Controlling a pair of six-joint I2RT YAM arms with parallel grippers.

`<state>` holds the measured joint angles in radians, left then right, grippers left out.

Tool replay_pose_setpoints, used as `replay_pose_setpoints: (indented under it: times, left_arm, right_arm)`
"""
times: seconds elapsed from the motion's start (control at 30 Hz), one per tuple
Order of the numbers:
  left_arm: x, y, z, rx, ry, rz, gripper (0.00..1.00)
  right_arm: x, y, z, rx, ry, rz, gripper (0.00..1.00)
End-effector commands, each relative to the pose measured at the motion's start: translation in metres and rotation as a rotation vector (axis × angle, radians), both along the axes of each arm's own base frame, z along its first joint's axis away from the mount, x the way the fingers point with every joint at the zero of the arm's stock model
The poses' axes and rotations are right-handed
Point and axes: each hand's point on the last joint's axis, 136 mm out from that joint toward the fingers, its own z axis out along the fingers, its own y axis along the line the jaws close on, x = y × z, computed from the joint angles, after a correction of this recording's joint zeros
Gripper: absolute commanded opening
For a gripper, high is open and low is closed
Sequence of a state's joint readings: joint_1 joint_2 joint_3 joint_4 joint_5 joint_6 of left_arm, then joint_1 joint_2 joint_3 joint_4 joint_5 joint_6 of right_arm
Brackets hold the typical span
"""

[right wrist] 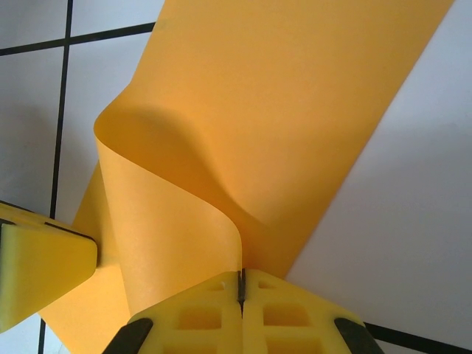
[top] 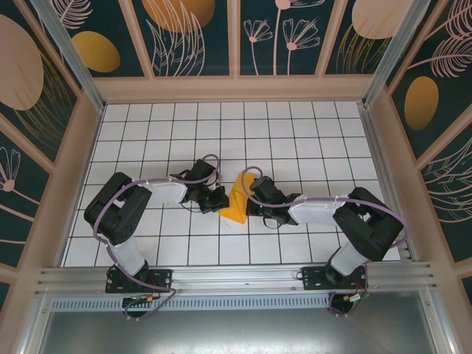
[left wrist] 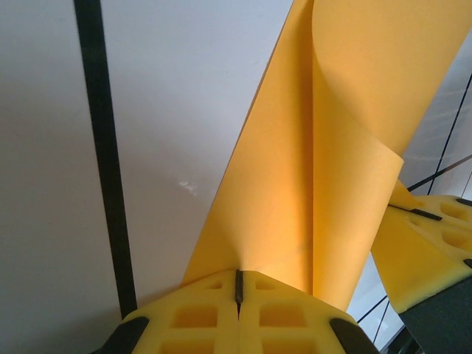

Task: Fold a paper plane with a square sheet of paper (pick it up from the middle)
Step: Fold the triangle a second time at the center of the table.

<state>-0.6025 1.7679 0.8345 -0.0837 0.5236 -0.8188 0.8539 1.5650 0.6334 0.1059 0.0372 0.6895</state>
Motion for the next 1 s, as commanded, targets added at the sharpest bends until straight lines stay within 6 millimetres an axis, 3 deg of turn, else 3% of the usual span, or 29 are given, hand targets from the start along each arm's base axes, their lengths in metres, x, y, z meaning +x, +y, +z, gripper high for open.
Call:
replay_pose_setpoints:
  times: [0.0,0.23,0.97]
  left_arm:
    - [-0.008,0.015,-0.023,0.106,0.038,0.005,0.00]
    - [-0.008,0.015,-0.023,0.106,0.034,0.003,0.00]
    - [-0.009,0.015,-0.024,0.106,0.038,0.001,0.00]
  right_arm:
    - [0.001,0.002,0.011,0.007,-0.025,-0.013,0.00]
    - [0.003,0.003,0.021,-0.014,-0.054,-0.022,0.00]
    - [0.000,-0.001,0.005,-0.051,-0.023,-0.030,0.00]
